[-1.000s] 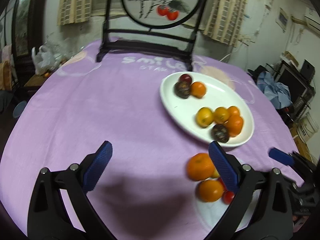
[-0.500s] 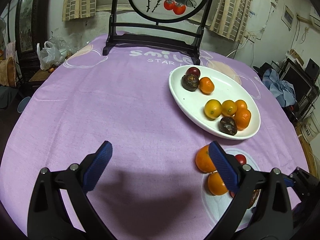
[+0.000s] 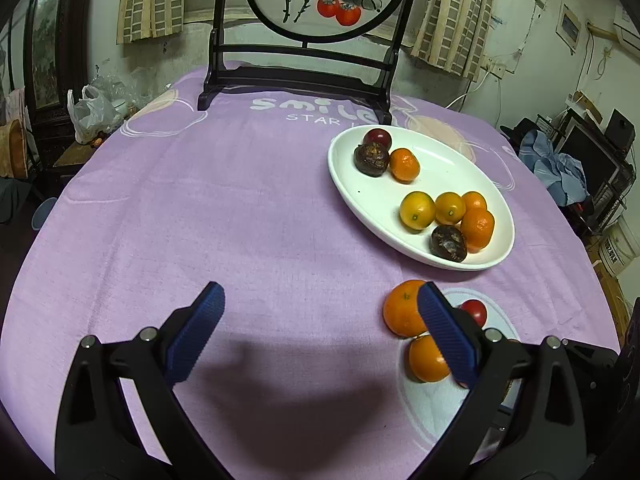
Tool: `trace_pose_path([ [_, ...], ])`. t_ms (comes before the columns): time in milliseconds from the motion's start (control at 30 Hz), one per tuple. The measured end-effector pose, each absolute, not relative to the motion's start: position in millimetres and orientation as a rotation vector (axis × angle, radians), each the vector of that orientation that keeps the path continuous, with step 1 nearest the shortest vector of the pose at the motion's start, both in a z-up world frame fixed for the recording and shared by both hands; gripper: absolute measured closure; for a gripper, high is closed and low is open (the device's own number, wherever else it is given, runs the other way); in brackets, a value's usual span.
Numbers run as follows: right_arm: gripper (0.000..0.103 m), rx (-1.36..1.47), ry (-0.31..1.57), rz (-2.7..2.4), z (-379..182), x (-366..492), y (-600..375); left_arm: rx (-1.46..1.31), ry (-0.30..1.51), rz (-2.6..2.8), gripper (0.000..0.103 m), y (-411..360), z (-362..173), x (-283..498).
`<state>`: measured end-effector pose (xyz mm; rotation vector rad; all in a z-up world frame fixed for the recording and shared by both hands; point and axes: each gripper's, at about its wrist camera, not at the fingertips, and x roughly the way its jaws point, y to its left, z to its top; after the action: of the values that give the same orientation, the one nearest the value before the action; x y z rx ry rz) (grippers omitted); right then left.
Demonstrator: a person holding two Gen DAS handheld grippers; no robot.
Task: Organize fruits
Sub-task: 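Grasp an orange tomato with the left tool while the right tool grasps a dark brown fruit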
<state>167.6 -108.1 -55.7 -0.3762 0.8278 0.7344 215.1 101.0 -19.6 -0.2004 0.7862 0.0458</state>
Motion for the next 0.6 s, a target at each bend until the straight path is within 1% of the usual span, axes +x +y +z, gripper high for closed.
trace_pose_path([
  [267,0.061,-0.34,0.832,0.748,-53,172,-111,-0.195,0.807,0.059,0.004,103,-25,218],
  [433,0.061,-0.121,0.794,0.753,-31,185,-138,-0.156,0.843,-0.131,0.006,84,-28,214],
  [467,0.061,-0.071,0.797,0.726,-29,191,-147,-0.142,0.845,-0.164,0.01,79,-28,212],
  [500,0.061,-0.045,0.802,0.703,-28,194,-151,-0.121,0.852,-0.209,0.017,70,-29,211],
  [533,0.061,-0.027,0.806,0.684,-29,197,-155,-0.109,0.863,-0.241,0.02,65,-31,210],
  [600,0.061,0.012,0.813,0.645,-29,202,-164,-0.088,0.889,-0.294,0.032,54,-37,209],
])
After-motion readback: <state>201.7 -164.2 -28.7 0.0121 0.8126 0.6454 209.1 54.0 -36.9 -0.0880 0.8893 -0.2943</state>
